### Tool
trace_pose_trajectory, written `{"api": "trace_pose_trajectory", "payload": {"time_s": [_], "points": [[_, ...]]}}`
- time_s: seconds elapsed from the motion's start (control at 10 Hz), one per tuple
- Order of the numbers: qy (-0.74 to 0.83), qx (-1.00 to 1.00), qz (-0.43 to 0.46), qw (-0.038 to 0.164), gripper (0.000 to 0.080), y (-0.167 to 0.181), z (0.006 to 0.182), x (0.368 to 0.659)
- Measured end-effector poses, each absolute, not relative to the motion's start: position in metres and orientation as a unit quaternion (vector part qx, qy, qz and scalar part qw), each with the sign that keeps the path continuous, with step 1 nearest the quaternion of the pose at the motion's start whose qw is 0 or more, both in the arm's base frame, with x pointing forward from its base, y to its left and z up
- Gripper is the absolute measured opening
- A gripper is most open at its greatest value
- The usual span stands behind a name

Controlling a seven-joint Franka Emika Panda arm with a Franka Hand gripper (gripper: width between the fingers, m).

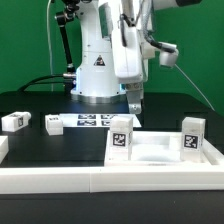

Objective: Assemble square table

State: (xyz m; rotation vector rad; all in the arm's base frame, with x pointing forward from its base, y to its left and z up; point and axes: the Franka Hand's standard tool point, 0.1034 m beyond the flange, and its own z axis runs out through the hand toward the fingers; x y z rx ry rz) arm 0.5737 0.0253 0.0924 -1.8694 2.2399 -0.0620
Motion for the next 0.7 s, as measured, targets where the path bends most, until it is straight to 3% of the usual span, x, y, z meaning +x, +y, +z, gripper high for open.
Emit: {"api": "trace_pose_trajectory", "payload": {"time_s": [0.3, 0.7], "points": [[0.760, -0.642, -0.012, 0.104, 0.0649, 0.045, 0.084, 0.562], [0.756, -0.646, -0.012, 0.102, 0.0649, 0.044, 0.082, 0.562]]}}
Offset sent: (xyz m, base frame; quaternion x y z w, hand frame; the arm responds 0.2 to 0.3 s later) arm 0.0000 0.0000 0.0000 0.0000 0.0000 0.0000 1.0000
